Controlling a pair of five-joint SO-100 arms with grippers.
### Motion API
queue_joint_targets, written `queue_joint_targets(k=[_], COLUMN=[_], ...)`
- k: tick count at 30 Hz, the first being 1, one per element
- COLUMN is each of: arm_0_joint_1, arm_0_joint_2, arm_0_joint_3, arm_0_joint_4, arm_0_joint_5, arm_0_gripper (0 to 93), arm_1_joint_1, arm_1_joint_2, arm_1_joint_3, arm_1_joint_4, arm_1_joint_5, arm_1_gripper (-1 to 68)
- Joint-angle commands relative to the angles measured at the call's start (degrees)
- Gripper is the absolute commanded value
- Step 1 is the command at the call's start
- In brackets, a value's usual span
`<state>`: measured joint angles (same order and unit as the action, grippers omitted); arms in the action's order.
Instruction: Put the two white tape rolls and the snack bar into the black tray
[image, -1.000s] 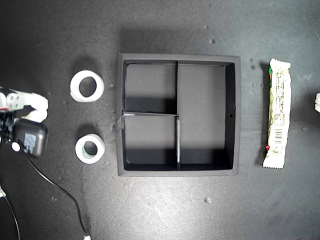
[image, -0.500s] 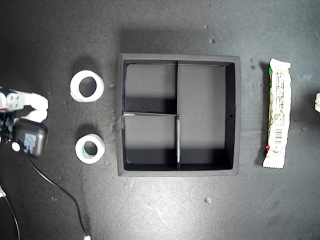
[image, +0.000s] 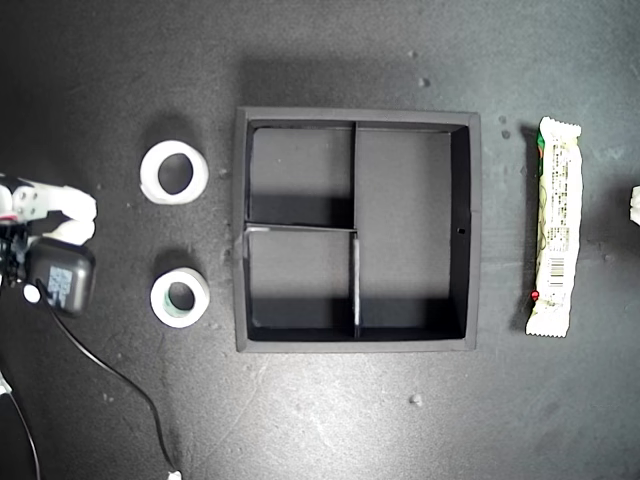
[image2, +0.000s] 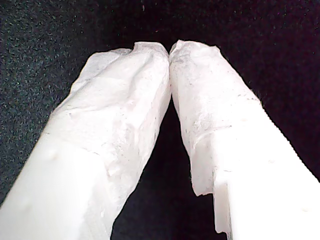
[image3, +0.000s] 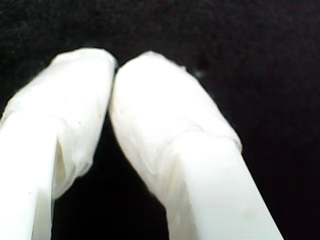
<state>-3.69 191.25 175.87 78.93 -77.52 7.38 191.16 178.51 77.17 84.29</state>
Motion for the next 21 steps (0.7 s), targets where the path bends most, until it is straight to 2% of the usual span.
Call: queue_joint_targets(k=[1, 6, 10, 15, 21], arm_0_joint_1=[0.18, -0.53, -0.53, 0.18, 1.93], arm_0_joint_2=[2.81, 2.81, 2.81, 2.81, 2.81], arm_0_joint_3=[3.96, 3.96, 3.96, 3.96, 3.96], arm_0_joint_4=[1.05, 1.05, 0.97, -0.62, -0.88], arm_0_joint_5=[0.44, 2.29, -3.69, -5.71, -11.07], arm_0_gripper=[0.2, 0.2, 1.0, 4.8, 4.7], arm_1_joint_1=[-0.09, 1.58, 2.64, 2.46, 2.9], arm_1_joint_2=[0.7, 0.7, 0.7, 0.7, 0.7], arm_1_joint_3=[0.53, 0.53, 0.53, 0.53, 0.53], arm_1_joint_4=[-0.35, -0.35, -0.35, -0.44, -3.43], arm_1_joint_5=[-7.65, -7.65, -5.45, -0.53, -5.89], arm_1_gripper=[0.1, 1.1, 1.6, 0.2, -0.1])
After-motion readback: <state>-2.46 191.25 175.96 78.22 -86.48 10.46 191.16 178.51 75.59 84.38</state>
